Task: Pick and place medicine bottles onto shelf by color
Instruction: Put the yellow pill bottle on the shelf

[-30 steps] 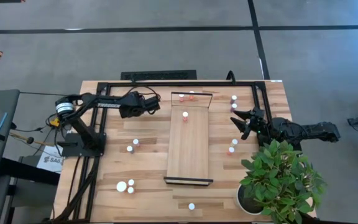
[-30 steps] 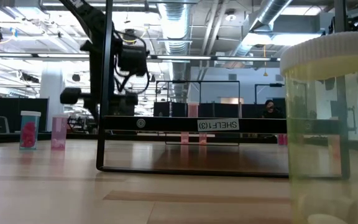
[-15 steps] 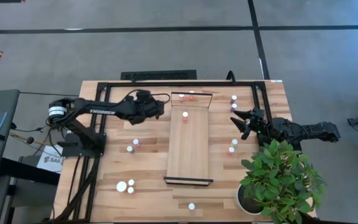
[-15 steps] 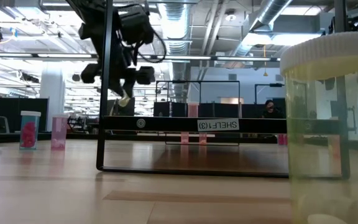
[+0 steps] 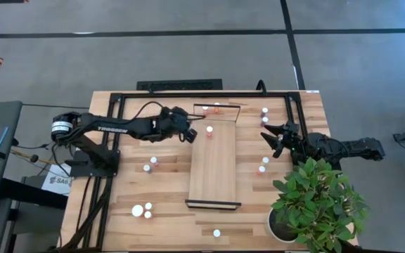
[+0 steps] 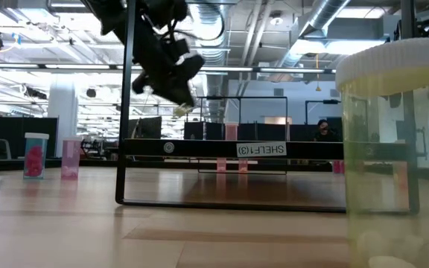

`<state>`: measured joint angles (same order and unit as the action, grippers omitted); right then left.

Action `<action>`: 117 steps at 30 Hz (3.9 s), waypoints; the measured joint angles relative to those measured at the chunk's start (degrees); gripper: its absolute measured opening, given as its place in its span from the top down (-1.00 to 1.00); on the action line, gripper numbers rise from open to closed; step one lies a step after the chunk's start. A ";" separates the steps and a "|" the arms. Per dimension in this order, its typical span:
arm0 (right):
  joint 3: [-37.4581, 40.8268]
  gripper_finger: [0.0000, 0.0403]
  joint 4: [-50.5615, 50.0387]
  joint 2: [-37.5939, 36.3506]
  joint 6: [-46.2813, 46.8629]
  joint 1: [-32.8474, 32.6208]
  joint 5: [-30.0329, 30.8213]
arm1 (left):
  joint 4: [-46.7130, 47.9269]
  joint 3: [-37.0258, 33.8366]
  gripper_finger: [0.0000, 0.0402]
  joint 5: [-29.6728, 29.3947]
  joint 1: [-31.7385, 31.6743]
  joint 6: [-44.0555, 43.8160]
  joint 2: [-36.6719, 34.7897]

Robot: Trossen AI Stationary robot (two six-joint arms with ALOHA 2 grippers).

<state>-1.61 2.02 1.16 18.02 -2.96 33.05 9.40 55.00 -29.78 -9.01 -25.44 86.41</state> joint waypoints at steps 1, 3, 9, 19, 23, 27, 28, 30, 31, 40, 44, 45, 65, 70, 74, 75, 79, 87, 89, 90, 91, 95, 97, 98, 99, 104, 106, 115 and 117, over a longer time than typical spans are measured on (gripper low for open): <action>0.01 -0.24 0.02 0.00 -0.01 0.00 -0.02 | -1.71 0.00 0.65 1.93 0.42 0.62 0.00; 0.00 -0.24 0.00 -0.01 -0.02 0.00 -0.02 | -4.96 0.00 0.65 4.97 1.49 1.92 0.00; 0.02 -0.24 0.02 0.01 0.00 0.00 -0.02 | -15.03 0.00 0.65 7.48 7.21 5.21 0.02; 0.01 -0.24 0.03 0.01 0.01 0.00 0.01 | -33.69 -1.59 0.65 3.12 13.84 11.76 3.83; 0.00 -0.24 -0.01 0.05 -0.02 0.00 0.01 | -55.41 -9.10 0.65 6.28 13.08 16.81 7.19; 0.01 -0.24 -0.02 -0.02 0.00 0.00 0.02 | -72.38 -16.42 0.65 8.90 11.81 20.11 10.72; 0.00 -0.24 0.00 -0.02 -0.02 0.00 0.00 | -75.91 -17.81 0.64 10.27 11.31 20.27 11.86; 0.01 -0.24 0.02 -0.04 0.00 0.00 0.01 | -82.06 -21.19 0.63 12.64 10.11 20.14 13.93; 0.01 -0.24 0.00 -0.04 -0.02 0.00 0.01 | -84.91 -22.46 0.63 13.97 9.53 20.06 15.05; 0.00 -0.24 0.04 -0.05 -0.01 0.00 0.03 | -98.65 -27.02 0.62 25.80 0.87 20.26 23.31; 0.00 -0.24 0.04 -0.05 -0.02 0.00 0.01 | -98.61 -26.95 0.62 33.64 -3.92 20.07 25.53; 0.00 -0.24 0.03 -0.04 0.01 0.00 0.03 | -98.74 -26.95 0.62 35.30 -5.00 20.08 25.50; 0.01 -0.24 0.04 -0.04 -0.01 0.00 0.01 | -98.89 -25.23 0.62 53.61 -16.55 23.85 32.01; 0.00 -0.24 0.04 -0.05 -0.02 0.00 0.01 | -98.48 -24.46 0.62 53.72 -17.40 24.73 32.89; 0.00 -0.24 0.04 -0.05 0.01 0.00 0.03 | -98.72 -24.39 0.62 52.84 -17.90 26.28 32.89; 0.00 -0.24 0.04 -0.04 -0.01 0.00 0.01 | -98.68 -24.39 0.62 52.41 -18.02 26.28 32.89; 0.00 -0.24 0.04 -0.04 -0.01 0.00 0.01 | -96.64 -24.39 0.62 51.46 -18.15 26.69 32.89; 0.01 -0.24 0.02 -0.03 -0.01 0.00 0.01 | -96.09 -24.35 0.63 50.48 -18.15 28.03 32.89; 0.02 -0.24 0.04 -0.03 0.01 0.00 0.01 | -95.98 -24.34 0.62 50.41 -18.15 28.34 32.89; 0.00 -0.24 0.02 -0.05 -0.01 0.00 0.01 | -95.97 -24.34 0.62 50.38 -18.15 28.64 32.89; 0.00 -0.24 0.04 -0.03 0.01 0.00 0.01 | -95.97 -24.33 0.62 50.31 -18.15 28.87 32.89; 0.00 -0.24 0.04 -0.03 -0.01 0.00 0.01 | -95.92 -24.33 0.62 49.87 -18.15 29.07 32.89; 0.00 -0.24 0.02 -0.03 0.01 0.00 0.01 | -95.90 -24.25 0.62 49.44 -18.15 29.30 32.89; 0.00 -0.24 0.04 -0.03 -0.02 0.00 0.01 | -95.79 -23.99 0.62 49.44 -18.15 29.27 32.89; 0.00 -0.24 0.02 -0.03 0.00 0.00 0.01 | -95.75 -23.70 0.62 49.43 -18.15 29.25 32.89; 0.00 -0.24 0.02 -0.03 0.00 0.00 0.01 | -98.86 -21.40 0.61 50.11 -18.15 27.30 35.82; 0.01 -0.24 0.04 -0.04 0.01 0.00 0.00 | -99.01 -20.38 0.61 50.51 -18.15 25.40 37.44; 0.01 -0.24 0.03 -0.03 0.00 0.00 0.01 | -99.30 -18.34 0.61 52.24 -18.30 25.69 39.23; 0.00 -0.24 0.04 -0.03 -0.02 0.00 0.01 | -99.27 -18.37 0.61 52.33 -18.64 24.77 39.23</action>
<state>-1.61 2.07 1.13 18.00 -2.96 33.06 -89.86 36.63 22.55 -27.65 -0.67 125.64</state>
